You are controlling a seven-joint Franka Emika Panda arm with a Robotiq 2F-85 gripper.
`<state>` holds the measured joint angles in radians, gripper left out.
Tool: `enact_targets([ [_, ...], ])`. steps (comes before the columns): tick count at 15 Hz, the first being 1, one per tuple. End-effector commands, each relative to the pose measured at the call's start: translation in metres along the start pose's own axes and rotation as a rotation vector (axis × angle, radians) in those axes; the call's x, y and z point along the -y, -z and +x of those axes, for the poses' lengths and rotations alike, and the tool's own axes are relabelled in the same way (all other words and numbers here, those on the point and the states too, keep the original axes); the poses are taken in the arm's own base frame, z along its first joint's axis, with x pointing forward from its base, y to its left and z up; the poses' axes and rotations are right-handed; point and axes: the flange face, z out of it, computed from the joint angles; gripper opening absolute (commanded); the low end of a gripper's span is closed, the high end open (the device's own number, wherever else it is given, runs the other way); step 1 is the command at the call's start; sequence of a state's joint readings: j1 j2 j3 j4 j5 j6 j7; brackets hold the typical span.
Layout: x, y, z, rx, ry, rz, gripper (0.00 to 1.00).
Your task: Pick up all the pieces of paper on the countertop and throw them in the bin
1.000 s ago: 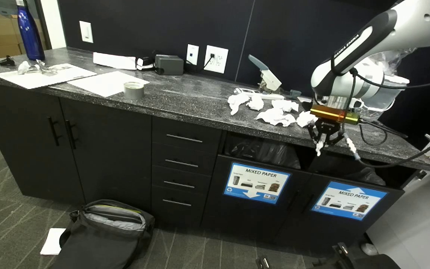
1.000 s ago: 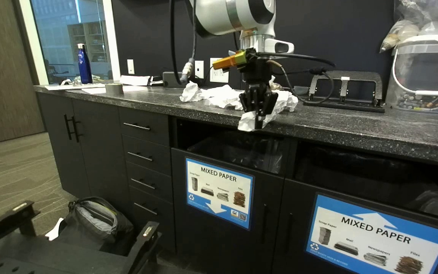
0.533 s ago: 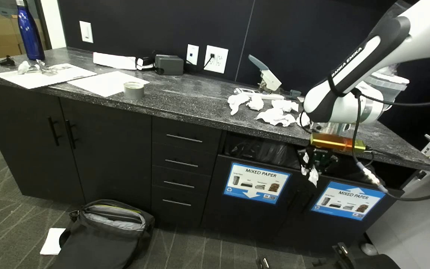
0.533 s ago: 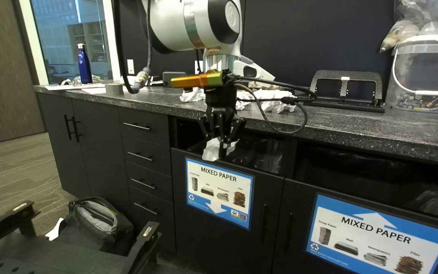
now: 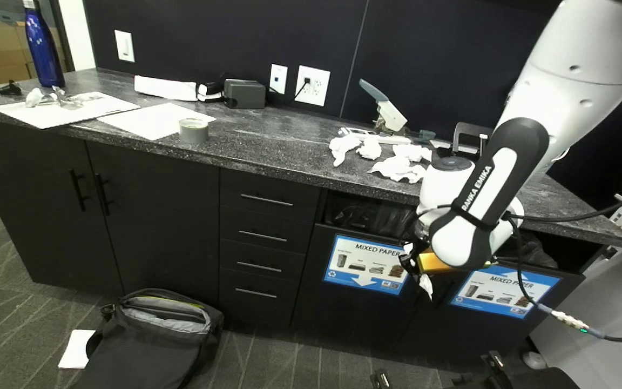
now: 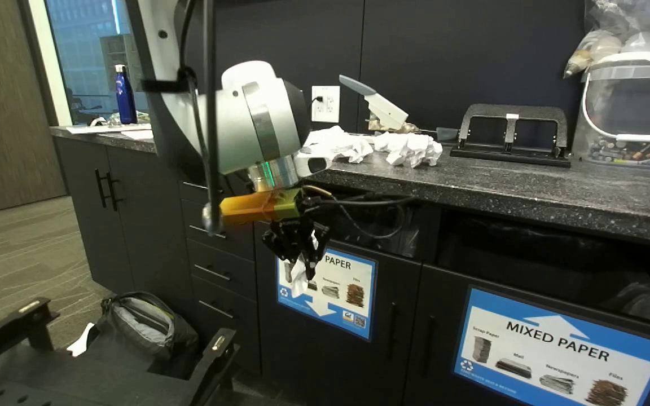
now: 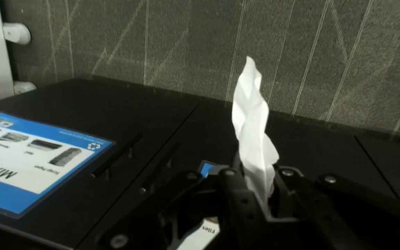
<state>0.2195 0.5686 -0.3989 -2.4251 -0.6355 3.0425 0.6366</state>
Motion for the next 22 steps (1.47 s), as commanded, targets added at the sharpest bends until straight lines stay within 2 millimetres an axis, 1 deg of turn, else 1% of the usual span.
enact_targets([
  [1,0.02,-0.03,0.021,-0.179,0.029,-0.052,0.14],
  [5,0.048,-0.037,0.043,-0.399,-0.041,-0.045,0.13],
  [6,0.055,-0.033,0.051,-0.445,-0.07,-0.034,0.14],
  [7,0.061,-0.039,0.053,-0.482,-0.088,-0.028,0.13],
  [9,0.066,-0.052,0.058,-0.541,-0.124,-0.039,0.14],
  [12,0.068,-0.068,0.064,-0.63,-0.158,-0.06,0.13],
  [15,0.067,-0.074,0.07,-0.731,-0.149,-0.097,0.14],
  [17,0.067,-0.068,0.076,-0.797,-0.131,-0.115,0.13],
  [20,0.071,-0.069,0.08,-0.868,-0.11,-0.117,0.14],
  [22,0.072,-0.076,0.08,-0.895,-0.1,-0.121,0.14],
])
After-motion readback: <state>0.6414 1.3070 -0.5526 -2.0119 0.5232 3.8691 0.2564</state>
